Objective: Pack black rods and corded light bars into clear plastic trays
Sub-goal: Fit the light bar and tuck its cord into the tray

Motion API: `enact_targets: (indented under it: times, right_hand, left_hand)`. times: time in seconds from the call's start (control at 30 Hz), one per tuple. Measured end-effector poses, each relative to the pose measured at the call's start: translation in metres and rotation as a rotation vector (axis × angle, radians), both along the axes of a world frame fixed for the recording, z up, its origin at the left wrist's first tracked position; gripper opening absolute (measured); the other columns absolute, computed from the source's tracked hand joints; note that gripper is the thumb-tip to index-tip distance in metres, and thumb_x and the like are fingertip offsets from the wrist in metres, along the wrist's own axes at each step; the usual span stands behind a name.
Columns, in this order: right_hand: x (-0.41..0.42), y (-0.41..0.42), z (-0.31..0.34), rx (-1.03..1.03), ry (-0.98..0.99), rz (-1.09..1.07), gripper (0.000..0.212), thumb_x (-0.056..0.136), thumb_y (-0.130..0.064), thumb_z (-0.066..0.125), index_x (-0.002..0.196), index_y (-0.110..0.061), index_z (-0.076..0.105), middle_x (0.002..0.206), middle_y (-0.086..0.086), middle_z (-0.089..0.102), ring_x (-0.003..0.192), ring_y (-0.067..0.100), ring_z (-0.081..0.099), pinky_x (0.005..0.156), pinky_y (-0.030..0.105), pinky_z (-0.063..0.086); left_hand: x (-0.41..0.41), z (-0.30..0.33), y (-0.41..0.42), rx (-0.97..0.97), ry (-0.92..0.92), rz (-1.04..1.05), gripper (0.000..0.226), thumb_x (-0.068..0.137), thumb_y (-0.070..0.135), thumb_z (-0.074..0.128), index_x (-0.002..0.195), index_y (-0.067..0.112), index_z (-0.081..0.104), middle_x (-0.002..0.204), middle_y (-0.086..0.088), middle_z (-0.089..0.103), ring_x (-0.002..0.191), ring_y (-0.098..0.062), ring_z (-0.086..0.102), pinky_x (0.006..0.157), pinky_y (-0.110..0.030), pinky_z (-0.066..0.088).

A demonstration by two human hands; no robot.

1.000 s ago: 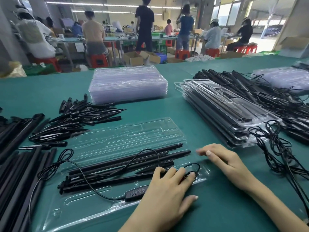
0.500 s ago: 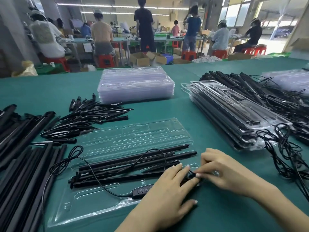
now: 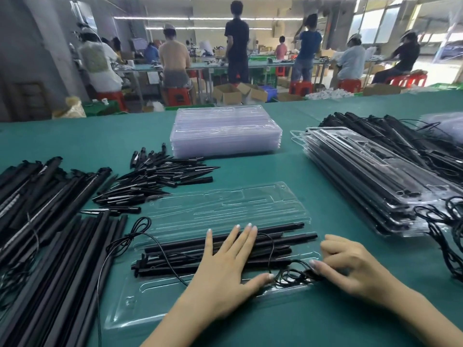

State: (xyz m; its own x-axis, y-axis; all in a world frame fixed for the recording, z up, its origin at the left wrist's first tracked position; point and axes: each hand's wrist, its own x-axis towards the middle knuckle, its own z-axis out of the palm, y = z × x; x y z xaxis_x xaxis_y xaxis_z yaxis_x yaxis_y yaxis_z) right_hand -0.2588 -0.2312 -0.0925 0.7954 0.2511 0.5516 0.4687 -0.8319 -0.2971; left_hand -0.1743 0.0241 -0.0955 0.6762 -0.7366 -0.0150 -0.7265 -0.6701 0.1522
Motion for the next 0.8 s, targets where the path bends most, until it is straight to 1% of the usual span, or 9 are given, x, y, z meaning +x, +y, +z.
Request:
enact_targets:
  times: [0.07, 0.23, 0.37, 0.47, 0.53, 0.6, 0.67, 0.73, 0.8]
  right_hand:
    - [0.007, 0.004, -0.003, -0.009, -0.053, 0.004, 0.053, 0.091, -0.034, 0.057, 0.047, -0.015, 0.035, 0.053, -0.003, 0.032, 0.054, 0.012, 0.031, 0.053, 0.019, 0.025]
    - [0.018, 0.013, -0.003, -0.240, -0.188, 0.049, 0.051, 0.089, -0.028, 0.060, 0.047, -0.017, 0.034, 0.049, -0.005, 0.034, 0.050, 0.016, 0.031, 0.052, 0.020, 0.025]
    - [0.018, 0.014, -0.009, -0.161, -0.213, 0.016, 0.053, 0.092, -0.031, 0.058, 0.046, -0.016, 0.035, 0.049, -0.003, 0.032, 0.050, 0.017, 0.029, 0.050, 0.023, 0.027]
    - [0.018, 0.013, -0.014, -0.101, -0.237, -0.010, 0.054, 0.094, -0.032, 0.055, 0.047, -0.016, 0.034, 0.050, -0.002, 0.029, 0.050, 0.017, 0.026, 0.046, 0.029, 0.030]
    - [0.018, 0.014, -0.015, -0.077, -0.255, -0.022, 0.054, 0.094, -0.032, 0.054, 0.048, -0.017, 0.032, 0.050, -0.002, 0.027, 0.051, 0.016, 0.024, 0.046, 0.029, 0.029]
    - [0.018, 0.015, -0.016, -0.064, -0.266, -0.031, 0.055, 0.095, -0.034, 0.054, 0.047, -0.017, 0.032, 0.051, -0.002, 0.026, 0.053, 0.014, 0.021, 0.046, 0.030, 0.030]
    - [0.019, 0.016, -0.017, -0.082, -0.278, -0.029, 0.055, 0.094, -0.033, 0.054, 0.046, -0.016, 0.034, 0.051, -0.002, 0.026, 0.054, 0.014, 0.020, 0.044, 0.031, 0.031]
    - [0.020, 0.016, -0.017, -0.120, -0.293, -0.025, 0.054, 0.094, -0.033, 0.055, 0.046, -0.017, 0.036, 0.050, -0.002, 0.028, 0.050, 0.017, 0.025, 0.045, 0.029, 0.030]
    - [0.020, 0.016, -0.016, -0.176, -0.309, -0.012, 0.053, 0.094, -0.032, 0.055, 0.047, -0.018, 0.038, 0.050, -0.002, 0.031, 0.049, 0.018, 0.028, 0.048, 0.026, 0.028]
  left_hand:
    - [-0.001, 0.000, 0.000, -0.011, -0.001, -0.031, 0.076, 0.087, 0.072, 0.007, 0.146, 0.034, -0.022, 0.150, 0.023, -0.027, 0.133, 0.007, -0.034, 0.113, -0.044, -0.023]
    - [-0.007, -0.002, -0.002, -0.008, 0.007, -0.039, 0.065, 0.097, 0.058, 0.013, 0.150, 0.030, -0.012, 0.153, 0.019, -0.021, 0.137, 0.003, -0.029, 0.114, -0.037, -0.024]
    - [-0.001, 0.005, 0.007, -0.025, 0.062, -0.071, 0.065, 0.093, 0.062, 0.007, 0.150, 0.035, -0.011, 0.154, 0.022, -0.016, 0.136, 0.007, -0.027, 0.116, -0.034, -0.019]
    - [0.014, 0.015, 0.032, -0.018, 0.012, -0.020, 0.070, 0.084, 0.068, 0.000, 0.146, 0.039, -0.016, 0.153, 0.024, -0.018, 0.133, 0.009, -0.030, 0.116, -0.036, -0.019]
    - [0.030, 0.023, 0.059, 0.015, -0.091, 0.104, 0.065, 0.090, 0.065, 0.010, 0.144, 0.041, -0.017, 0.152, 0.022, -0.022, 0.133, 0.004, -0.034, 0.114, -0.041, -0.022]
    - [0.048, 0.030, 0.088, 0.018, -0.120, 0.260, 0.067, 0.093, 0.062, 0.025, 0.148, 0.041, -0.007, 0.154, 0.018, -0.020, 0.138, -0.003, -0.029, 0.114, -0.045, -0.019]
    - [0.060, 0.033, 0.112, 0.025, -0.025, 0.357, 0.069, 0.092, 0.062, 0.036, 0.150, 0.040, 0.005, 0.158, 0.014, -0.012, 0.144, -0.006, -0.018, 0.115, -0.048, -0.008]
    - [0.064, 0.031, 0.127, 0.027, 0.067, 0.367, 0.069, 0.089, 0.062, 0.041, 0.149, 0.040, 0.015, 0.159, 0.015, -0.003, 0.144, -0.004, -0.013, 0.117, -0.048, 0.000]
    - [0.064, 0.028, 0.135, -0.005, 0.097, 0.354, 0.068, 0.086, 0.066, 0.042, 0.147, 0.042, 0.022, 0.157, 0.020, 0.002, 0.143, 0.000, -0.011, 0.118, -0.046, 0.005]
